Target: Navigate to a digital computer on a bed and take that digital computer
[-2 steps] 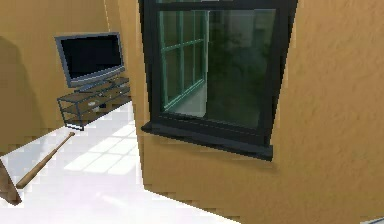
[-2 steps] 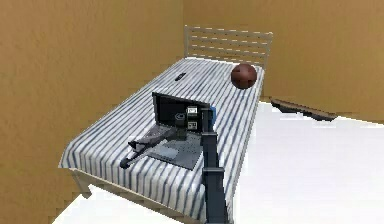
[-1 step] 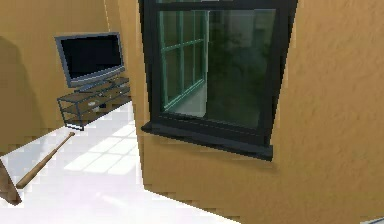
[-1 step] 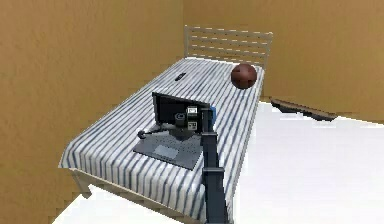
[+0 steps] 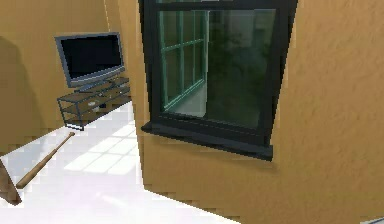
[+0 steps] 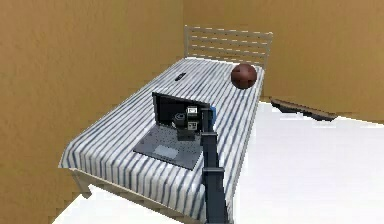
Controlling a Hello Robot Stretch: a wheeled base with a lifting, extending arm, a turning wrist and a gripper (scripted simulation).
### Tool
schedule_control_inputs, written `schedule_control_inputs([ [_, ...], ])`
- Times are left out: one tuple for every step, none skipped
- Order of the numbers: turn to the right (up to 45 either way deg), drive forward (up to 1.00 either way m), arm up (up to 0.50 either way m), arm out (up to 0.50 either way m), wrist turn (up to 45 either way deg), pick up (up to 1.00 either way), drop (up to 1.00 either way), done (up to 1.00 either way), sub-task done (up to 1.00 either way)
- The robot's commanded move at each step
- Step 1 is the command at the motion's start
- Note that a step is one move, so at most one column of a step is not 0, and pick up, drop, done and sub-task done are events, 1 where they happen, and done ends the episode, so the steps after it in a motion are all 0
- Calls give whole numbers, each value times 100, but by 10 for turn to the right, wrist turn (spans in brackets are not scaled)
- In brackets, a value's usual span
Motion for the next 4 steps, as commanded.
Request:
schedule_control_inputs([
  [0,0,0,0,90,0,0,0,0],
  [0,0,-30,0,0,0,0,0,0],
  [0,0,0,0,0,100,0,0,0],
  [0,0,10,0,0,0,0,0,0],
])
